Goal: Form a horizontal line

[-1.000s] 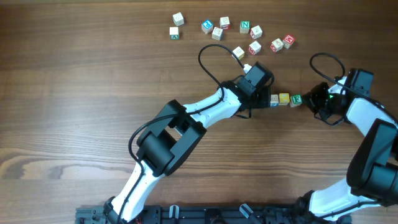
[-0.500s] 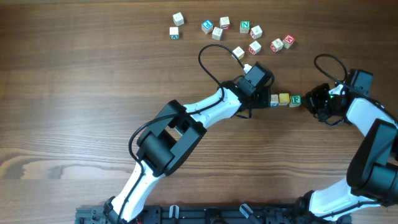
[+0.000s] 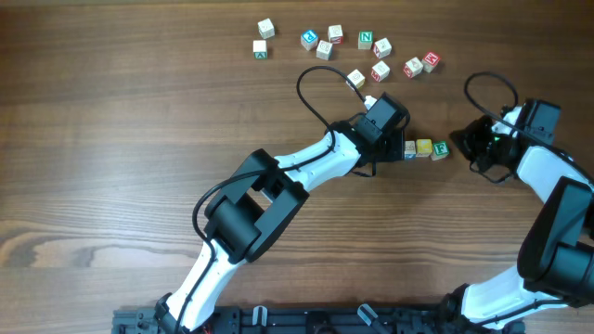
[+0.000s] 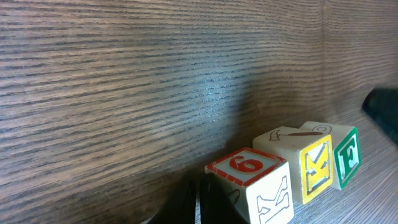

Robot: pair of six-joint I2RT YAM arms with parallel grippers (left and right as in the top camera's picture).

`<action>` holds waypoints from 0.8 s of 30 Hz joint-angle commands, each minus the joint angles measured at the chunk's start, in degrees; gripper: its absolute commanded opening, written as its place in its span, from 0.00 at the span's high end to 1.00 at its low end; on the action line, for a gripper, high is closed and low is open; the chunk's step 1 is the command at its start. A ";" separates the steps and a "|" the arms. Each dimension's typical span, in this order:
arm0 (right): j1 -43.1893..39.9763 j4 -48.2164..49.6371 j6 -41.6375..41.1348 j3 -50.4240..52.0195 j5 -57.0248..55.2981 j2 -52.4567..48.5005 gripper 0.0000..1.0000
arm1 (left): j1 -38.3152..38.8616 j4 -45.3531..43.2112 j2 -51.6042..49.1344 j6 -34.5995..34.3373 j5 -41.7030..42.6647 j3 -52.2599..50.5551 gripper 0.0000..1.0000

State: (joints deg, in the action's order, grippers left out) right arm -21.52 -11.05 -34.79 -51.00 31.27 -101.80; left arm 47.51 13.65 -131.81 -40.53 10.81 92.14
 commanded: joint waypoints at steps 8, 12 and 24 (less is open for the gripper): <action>6.21 3.91 2.78 -0.85 -9.31 -0.98 0.95 | 0.28 -1.90 -2.16 1.31 -1.20 -0.33 0.92; 6.21 3.87 2.21 -0.85 -9.38 -0.98 0.95 | 0.28 -1.95 -2.16 1.31 -1.20 -0.33 0.91; 6.19 3.50 1.79 -0.85 -8.96 -0.98 0.95 | 0.35 1.31 -2.16 -1.31 1.40 -0.33 0.96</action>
State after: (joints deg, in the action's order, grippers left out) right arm -15.20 -7.53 -32.73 -51.05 23.03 -101.80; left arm 47.53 13.47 -132.33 -40.99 11.05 92.60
